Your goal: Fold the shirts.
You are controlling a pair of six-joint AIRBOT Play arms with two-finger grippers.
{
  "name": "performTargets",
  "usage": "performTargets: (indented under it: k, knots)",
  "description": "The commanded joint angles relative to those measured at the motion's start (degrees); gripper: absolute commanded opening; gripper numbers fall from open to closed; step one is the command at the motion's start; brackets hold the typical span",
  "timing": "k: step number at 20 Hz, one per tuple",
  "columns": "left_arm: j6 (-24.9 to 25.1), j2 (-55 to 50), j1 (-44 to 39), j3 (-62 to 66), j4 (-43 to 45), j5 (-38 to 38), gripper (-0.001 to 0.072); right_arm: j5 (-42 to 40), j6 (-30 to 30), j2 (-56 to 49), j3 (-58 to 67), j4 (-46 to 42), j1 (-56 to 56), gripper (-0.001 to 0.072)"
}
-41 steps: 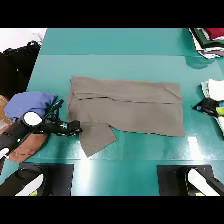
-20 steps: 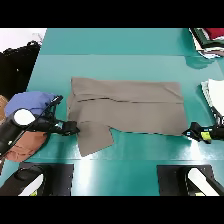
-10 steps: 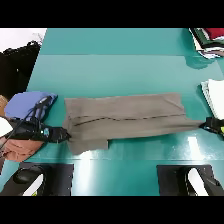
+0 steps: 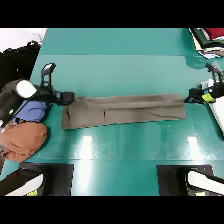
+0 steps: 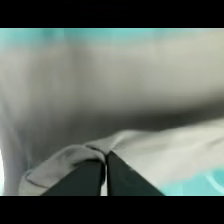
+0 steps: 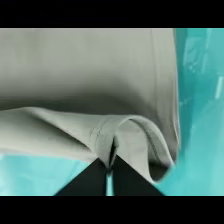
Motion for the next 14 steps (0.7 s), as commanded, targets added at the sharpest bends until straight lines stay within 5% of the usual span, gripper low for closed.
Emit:
performTargets:
  k: [1, 2, 5, 6, 8, 10, 14]
  knots:
    - [0.2, -9.7, 0.2, 6.1, 0.2, 4.6, 0.0518, -0.7, 0.2, -9.4, 7.8, 6.5, 0.2, 0.0307]
    - [0.2, -10.3, 0.2, 7.3, 0.3, 3.4, 0.0656, 0.2, 0.1, -10.8, 9.6, 7.7, -0.7, 0.0379]
    - [0.4, -9.7, 0.1, 10.7, 0.5, -1.4, 0.0652, 3.3, -3.4, -11.9, 11.1, 8.4, -4.4, 0.0388]
    - [1.0, -9.7, 0.1, 11.9, 0.4, -4.3, 0.0495, 4.4, -4.4, -11.9, 10.3, 8.4, -6.2, 0.0388]
    - [4.2, -9.7, 0.0, 12.9, -1.6, -7.3, 0.0051, 6.2, -6.3, -11.9, 7.5, 8.5, -10.1, 0.0390]
    - [4.7, -9.7, 0.0, 12.8, -4.7, -7.4, 0.0028, 5.1, -8.6, -12.1, 3.6, 8.7, -13.9, 0.0598]
    - [8.2, -9.9, 0.0, 12.8, -12.3, -5.3, 0.0028, 6.4, -11.6, -16.7, 0.6, 13.2, -17.9, 0.0593]
